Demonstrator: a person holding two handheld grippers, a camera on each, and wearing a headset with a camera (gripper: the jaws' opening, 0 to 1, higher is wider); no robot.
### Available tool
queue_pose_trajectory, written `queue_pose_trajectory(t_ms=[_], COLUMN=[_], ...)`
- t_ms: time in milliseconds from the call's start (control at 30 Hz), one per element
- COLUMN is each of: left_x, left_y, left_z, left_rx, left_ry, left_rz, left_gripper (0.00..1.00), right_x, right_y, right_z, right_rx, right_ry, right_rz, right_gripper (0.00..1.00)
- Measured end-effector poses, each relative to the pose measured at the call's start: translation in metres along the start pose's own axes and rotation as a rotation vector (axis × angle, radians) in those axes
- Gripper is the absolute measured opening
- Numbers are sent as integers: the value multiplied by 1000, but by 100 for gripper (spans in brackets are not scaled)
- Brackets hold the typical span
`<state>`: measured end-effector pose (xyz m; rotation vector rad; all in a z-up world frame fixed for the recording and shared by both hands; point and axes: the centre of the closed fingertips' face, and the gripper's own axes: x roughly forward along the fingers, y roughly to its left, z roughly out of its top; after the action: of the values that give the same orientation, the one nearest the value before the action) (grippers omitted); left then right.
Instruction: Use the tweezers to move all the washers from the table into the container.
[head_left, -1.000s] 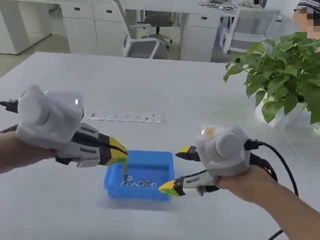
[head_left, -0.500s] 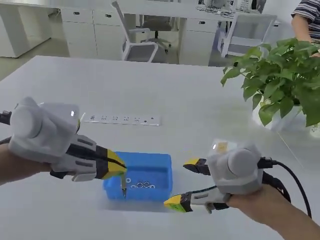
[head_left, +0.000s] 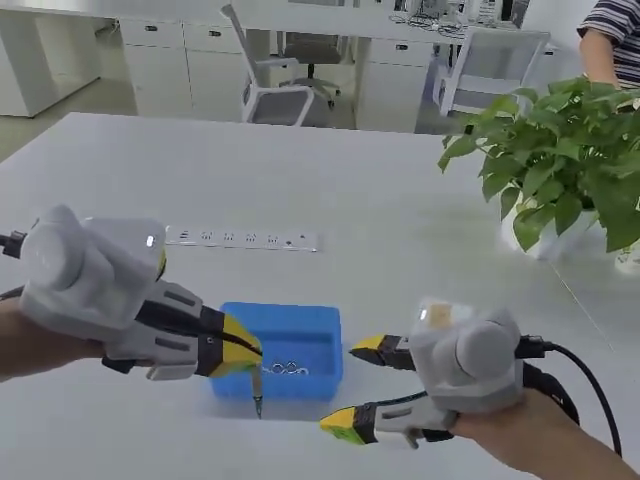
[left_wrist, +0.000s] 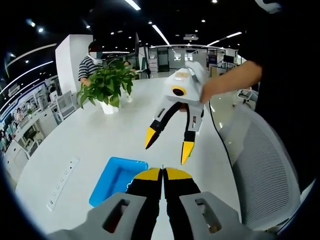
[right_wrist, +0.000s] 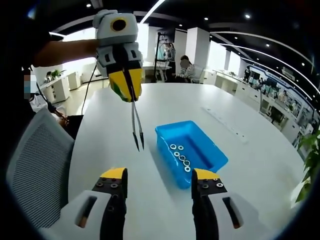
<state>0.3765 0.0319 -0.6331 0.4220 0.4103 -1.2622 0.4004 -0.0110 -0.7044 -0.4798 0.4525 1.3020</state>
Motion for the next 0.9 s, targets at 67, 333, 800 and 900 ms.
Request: queue_pose_trajectory(t_ms=[67,333,800,900], left_x=[1,6,9,9], left_y=[-2,-11,-24,-24], left_z=[1,4,10,10], left_rx=[5,22,40,38], left_ry=[-4,-12,-43,-53], left_rz=[-8,-44,-86,-87], left_gripper=[5,5,5,5], right_x=[3,13,34,37], right_y=[7,27,50,50], right_z=[0,4,17,19], right_rx=[-18,-74,-158,-159], right_ry=[-3,-13,-48,-53], right_rz=[19,81,162,170], right_gripper=[49,39,24,20])
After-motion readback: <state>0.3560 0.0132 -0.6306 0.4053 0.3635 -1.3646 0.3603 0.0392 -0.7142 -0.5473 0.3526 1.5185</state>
